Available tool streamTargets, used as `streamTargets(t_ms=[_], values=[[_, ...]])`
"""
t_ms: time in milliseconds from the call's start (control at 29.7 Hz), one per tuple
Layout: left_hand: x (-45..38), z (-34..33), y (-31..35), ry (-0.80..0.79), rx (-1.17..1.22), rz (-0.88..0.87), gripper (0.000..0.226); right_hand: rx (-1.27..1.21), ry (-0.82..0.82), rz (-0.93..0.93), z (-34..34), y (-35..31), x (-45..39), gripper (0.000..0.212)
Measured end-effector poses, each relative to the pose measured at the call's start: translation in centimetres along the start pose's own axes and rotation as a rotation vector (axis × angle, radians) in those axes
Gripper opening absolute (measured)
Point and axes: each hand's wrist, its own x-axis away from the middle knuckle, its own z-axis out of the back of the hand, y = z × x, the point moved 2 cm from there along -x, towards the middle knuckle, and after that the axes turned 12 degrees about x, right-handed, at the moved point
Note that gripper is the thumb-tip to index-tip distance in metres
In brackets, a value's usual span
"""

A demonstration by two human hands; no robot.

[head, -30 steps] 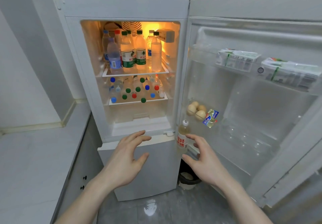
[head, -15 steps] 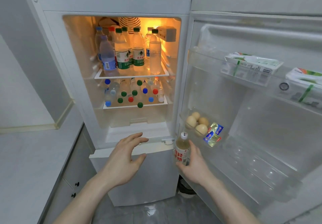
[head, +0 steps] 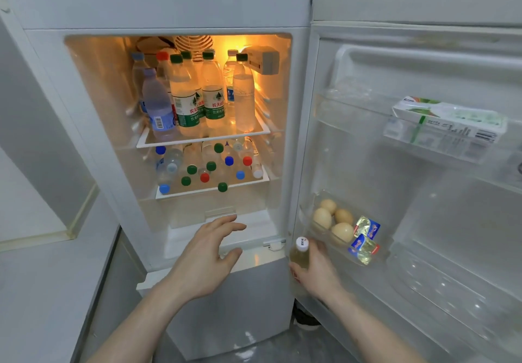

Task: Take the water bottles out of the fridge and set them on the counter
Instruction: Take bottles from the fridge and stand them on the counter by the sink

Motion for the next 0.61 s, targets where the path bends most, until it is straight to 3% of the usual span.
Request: streamTargets(t_ms=[303, 371, 607], values=[[-3.5, 1.8, -1.3, -0.005, -0.006, -0.053, 0.041, 0.083, 0.118, 0.211, 1.0, -0.4, 3.3, 0.043], [-6.3, 5.6, -4.7, -0.009, 0.027, -0.093, 0.042, 0.097, 0.209, 0.276, 0.4, -5.3, 1.4, 0.043], [-10.8, 10.5, -2.8, 0.101, 0.04, -0.247, 0.044, -0.031, 0.275, 0.334, 5.8, -11.8, 1.3, 0.046]])
